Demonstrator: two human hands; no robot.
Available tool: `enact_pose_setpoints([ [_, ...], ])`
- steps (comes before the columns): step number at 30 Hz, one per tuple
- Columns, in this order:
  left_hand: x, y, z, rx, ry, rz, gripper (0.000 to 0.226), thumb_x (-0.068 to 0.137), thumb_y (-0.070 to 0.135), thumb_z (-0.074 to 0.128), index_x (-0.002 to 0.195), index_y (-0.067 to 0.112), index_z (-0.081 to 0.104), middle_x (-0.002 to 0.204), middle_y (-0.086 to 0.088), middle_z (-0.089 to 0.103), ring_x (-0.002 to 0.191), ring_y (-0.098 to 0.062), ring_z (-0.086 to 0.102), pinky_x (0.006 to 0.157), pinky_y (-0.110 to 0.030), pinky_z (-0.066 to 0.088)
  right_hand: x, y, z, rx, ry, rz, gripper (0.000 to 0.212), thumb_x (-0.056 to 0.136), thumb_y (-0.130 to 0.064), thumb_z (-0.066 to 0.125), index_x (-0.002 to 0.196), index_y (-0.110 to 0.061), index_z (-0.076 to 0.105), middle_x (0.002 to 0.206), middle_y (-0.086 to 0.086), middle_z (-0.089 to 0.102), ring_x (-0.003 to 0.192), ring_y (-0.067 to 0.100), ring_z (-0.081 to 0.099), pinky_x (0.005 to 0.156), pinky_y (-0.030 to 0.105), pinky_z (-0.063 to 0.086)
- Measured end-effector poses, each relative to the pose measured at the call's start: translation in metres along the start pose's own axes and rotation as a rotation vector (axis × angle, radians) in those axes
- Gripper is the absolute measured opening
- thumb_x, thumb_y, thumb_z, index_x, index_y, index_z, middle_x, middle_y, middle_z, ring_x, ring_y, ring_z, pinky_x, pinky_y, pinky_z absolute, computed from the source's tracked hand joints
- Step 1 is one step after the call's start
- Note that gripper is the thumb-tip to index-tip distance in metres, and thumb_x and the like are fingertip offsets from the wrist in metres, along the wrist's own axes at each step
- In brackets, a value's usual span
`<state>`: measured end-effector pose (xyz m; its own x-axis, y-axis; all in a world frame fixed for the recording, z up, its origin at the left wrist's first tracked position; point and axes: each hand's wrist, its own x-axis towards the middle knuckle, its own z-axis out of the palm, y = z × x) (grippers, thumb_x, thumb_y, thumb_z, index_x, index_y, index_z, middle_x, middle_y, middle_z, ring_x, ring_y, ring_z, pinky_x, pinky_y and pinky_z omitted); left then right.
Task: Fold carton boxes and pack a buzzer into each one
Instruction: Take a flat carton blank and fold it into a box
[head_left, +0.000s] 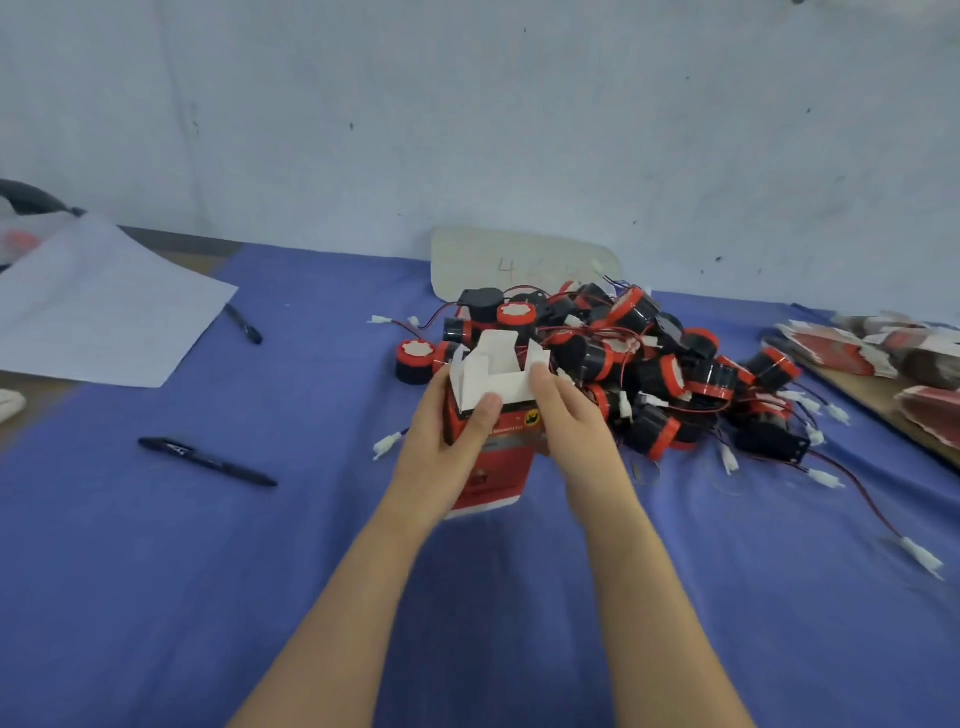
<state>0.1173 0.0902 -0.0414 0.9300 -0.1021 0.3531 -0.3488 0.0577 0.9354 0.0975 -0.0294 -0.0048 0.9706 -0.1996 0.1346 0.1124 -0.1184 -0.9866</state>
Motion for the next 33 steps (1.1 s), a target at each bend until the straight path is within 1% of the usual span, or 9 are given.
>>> enact_pose_setpoints([
  [2, 0.0, 0.0, 0.001, -0.01, -0.018, -0.018, 0.025, 0.085, 0.056, 0.057, 0.108, 0.061, 0.05, 0.111, 0.026, 0.064, 0.102, 0.006, 0.061, 0.076, -0.009, 0.049, 0.002, 0.01, 0.0, 0.057, 0.038, 0.027, 0.021, 0.096, -0.042, 0.05, 0.1, -0.032, 0.068, 0.094, -0.008, 0.07, 0.082, -0.001, 0.066, 0.066, 0.015, 0.052],
  [4, 0.001, -0.002, 0.004, -0.037, 0.005, -0.047, 0.019, 0.091, 0.047, 0.054, 0.099, 0.064, 0.052, 0.104, 0.024, 0.066, 0.095, 0.003, 0.064, 0.071, -0.014, 0.052, 0.005, 0.014, 0.001, 0.132, 0.024, 0.063, 0.017, 0.096, -0.037, 0.052, 0.095, -0.035, 0.069, 0.096, -0.006, 0.072, 0.085, 0.004, 0.067, 0.069, 0.019, 0.054],
  [7, 0.003, -0.004, 0.009, -0.052, 0.132, -0.117, 0.014, 0.097, 0.045, 0.044, 0.093, 0.056, 0.052, 0.089, 0.02, 0.067, 0.079, 0.002, 0.066, 0.058, -0.012, 0.048, 0.007, 0.017, 0.005, 0.264, 0.041, 0.135, 0.018, 0.095, -0.025, 0.053, 0.091, -0.025, 0.07, 0.089, 0.002, 0.072, 0.084, 0.017, 0.066, 0.077, 0.034, 0.052],
  [10, 0.002, -0.002, 0.012, -0.005, 0.216, -0.108, 0.014, 0.1, 0.038, 0.039, 0.095, 0.046, 0.05, 0.089, 0.017, 0.063, 0.074, 0.012, 0.061, 0.052, -0.005, 0.043, 0.005, 0.022, 0.011, 0.248, 0.085, 0.126, 0.017, 0.093, -0.017, 0.051, 0.089, -0.02, 0.066, 0.077, -0.001, 0.067, 0.072, 0.014, 0.062, 0.065, 0.03, 0.05],
  [14, 0.0, 0.0, 0.014, 0.067, 0.228, -0.045, 0.029, 0.1, 0.019, 0.038, 0.089, 0.042, 0.053, 0.075, 0.022, 0.062, 0.07, 0.018, 0.057, 0.05, -0.002, 0.04, 0.002, 0.023, 0.017, 0.225, 0.152, 0.117, 0.019, 0.093, -0.01, 0.045, 0.099, -0.02, 0.06, 0.087, 0.001, 0.063, 0.074, 0.014, 0.059, 0.066, 0.03, 0.049],
  [18, 0.005, -0.003, 0.01, -0.01, 0.252, -0.106, 0.019, 0.096, 0.021, 0.046, 0.105, 0.03, 0.058, 0.088, 0.014, 0.064, 0.068, 0.01, 0.061, 0.048, -0.007, 0.042, -0.001, 0.021, 0.018, 0.221, 0.135, 0.104, 0.03, 0.094, -0.007, 0.039, 0.109, -0.024, 0.059, 0.096, 0.004, 0.063, 0.079, 0.017, 0.057, 0.074, 0.036, 0.049],
  [25, 0.006, -0.001, 0.008, -0.181, 0.268, -0.214, 0.025, 0.09, 0.014, 0.049, 0.102, 0.036, 0.053, 0.096, 0.007, 0.065, 0.064, -0.001, 0.066, 0.046, -0.018, 0.048, -0.001, 0.02, 0.016, 0.262, 0.099, 0.098, 0.039, 0.091, -0.003, 0.037, 0.101, -0.031, 0.062, 0.098, 0.003, 0.067, 0.076, 0.016, 0.06, 0.062, 0.029, 0.05],
  [31, 0.002, 0.001, 0.01, -0.061, 0.235, -0.057, 0.038, 0.094, 0.011, 0.042, 0.122, 0.034, 0.052, 0.108, 0.018, 0.062, 0.092, 0.0, 0.062, 0.067, -0.018, 0.05, 0.0, 0.02, 0.016, 0.178, 0.13, -0.003, 0.045, 0.089, 0.001, 0.034, 0.099, -0.033, 0.061, 0.105, -0.005, 0.065, 0.092, 0.016, 0.062, 0.076, 0.032, 0.052],
  [33, 0.003, 0.003, 0.008, -0.083, 0.234, -0.062, 0.033, 0.093, 0.012, 0.045, 0.116, 0.032, 0.057, 0.105, 0.016, 0.066, 0.091, -0.004, 0.064, 0.068, -0.019, 0.051, 0.0, 0.021, 0.015, 0.149, 0.148, -0.021, 0.044, 0.089, 0.002, 0.035, 0.102, -0.031, 0.061, 0.106, -0.006, 0.065, 0.097, 0.016, 0.062, 0.079, 0.034, 0.053],
])
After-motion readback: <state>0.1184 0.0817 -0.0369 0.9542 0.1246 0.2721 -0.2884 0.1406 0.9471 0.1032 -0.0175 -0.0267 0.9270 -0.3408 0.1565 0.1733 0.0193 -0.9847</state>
